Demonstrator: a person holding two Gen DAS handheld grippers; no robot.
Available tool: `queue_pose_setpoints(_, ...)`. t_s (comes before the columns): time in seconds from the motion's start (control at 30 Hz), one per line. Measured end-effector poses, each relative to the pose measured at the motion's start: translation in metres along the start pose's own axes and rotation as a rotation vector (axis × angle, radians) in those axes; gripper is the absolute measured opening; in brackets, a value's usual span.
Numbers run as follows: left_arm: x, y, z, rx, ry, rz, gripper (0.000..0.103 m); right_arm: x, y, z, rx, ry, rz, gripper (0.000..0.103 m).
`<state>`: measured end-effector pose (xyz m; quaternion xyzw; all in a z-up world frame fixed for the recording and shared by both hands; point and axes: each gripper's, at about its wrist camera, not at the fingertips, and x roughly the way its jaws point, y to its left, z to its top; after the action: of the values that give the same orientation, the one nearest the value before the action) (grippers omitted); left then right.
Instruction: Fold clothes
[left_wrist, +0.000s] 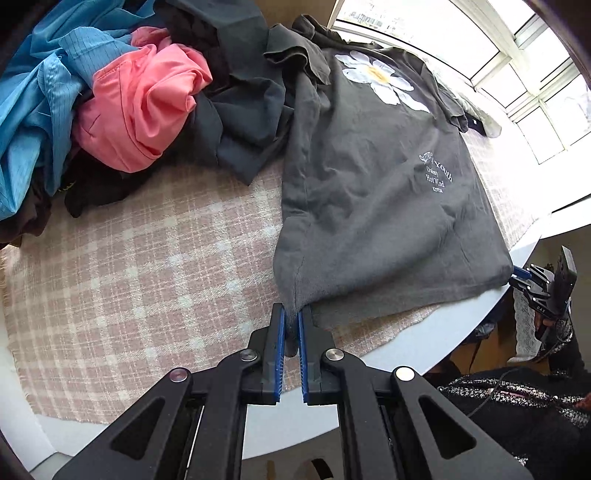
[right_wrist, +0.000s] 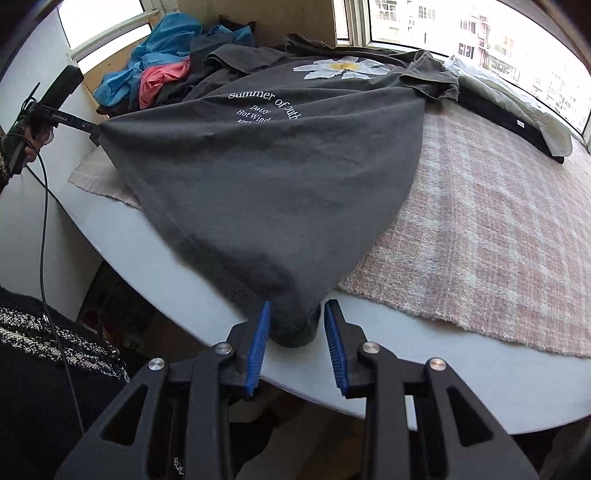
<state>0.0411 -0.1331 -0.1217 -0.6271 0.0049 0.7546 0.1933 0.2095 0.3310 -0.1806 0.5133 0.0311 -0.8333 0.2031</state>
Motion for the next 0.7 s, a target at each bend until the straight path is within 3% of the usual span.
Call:
queue_pose_setpoints(0.03,-0.002,-0.001,0.001,0.005,-0.002,0.0,0.006,0.0,0.0,0.003,-0.006,0.002,0.002,0.004)
queue_pose_setpoints(0.17,-0.014,-0.009,0.002,0.034,-0.025,-0.01,0.006,-0.059,-0.012,0.025,0.032,-0.124,0.023,0.003)
queue_pose_setpoints(0.3,-0.041,-0.042,-0.01,0.1,-0.065,-0.034,0.006,-0.151,-0.031,0.05,0.034,-0.247,-0.066,0.003)
queue_pose_setpoints(0.37,-0.052,-0.07,-0.023,0.168,-0.069,-0.059,0.006,-0.172,-0.046,0.06,0.07,-0.265,-0.106,0.003)
queue_pose_setpoints(0.5,-0.032,-0.093,-0.034,0.243,-0.009,-0.117,0.006,-0.122,-0.078,0.08,0.149,-0.14,-0.137,0.003)
queue_pose_setpoints(0.63,0.033,-0.054,-0.012,0.124,0.078,-0.115,0.006,-0.048,-0.107,0.095,0.266,-0.017,-0.04,0.004)
queue_pose_setpoints(0.7,0.057,-0.032,0.001,0.053,0.101,-0.115,0.006,-0.037,-0.116,0.102,0.324,-0.013,0.011,0.004)
